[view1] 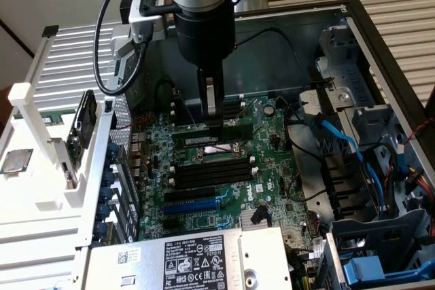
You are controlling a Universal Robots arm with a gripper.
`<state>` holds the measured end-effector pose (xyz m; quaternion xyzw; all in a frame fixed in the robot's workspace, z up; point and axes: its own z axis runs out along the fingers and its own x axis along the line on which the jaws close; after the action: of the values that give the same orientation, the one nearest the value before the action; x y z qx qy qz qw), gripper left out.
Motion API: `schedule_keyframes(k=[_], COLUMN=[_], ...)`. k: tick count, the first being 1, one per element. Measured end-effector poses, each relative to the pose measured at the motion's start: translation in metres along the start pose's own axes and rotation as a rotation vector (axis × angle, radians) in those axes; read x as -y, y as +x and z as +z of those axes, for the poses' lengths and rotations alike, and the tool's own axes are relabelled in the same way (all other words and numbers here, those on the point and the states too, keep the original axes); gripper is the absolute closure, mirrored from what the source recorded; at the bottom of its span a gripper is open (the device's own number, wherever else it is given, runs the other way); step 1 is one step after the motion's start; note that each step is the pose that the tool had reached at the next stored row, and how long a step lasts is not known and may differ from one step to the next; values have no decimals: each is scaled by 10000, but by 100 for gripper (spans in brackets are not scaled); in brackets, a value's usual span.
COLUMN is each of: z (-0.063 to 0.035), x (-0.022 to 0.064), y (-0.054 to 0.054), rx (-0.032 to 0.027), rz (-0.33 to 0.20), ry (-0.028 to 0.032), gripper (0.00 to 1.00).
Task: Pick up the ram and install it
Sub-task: 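Insert the ram into the slot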
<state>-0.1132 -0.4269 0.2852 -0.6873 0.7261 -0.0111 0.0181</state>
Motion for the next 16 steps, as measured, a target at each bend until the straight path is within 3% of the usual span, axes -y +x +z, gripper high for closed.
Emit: schedule_keyframes(k=[16], z=[66], x=[-2], y=[7], rx=[3], rz=[-74], ry=[-9], gripper=[88])
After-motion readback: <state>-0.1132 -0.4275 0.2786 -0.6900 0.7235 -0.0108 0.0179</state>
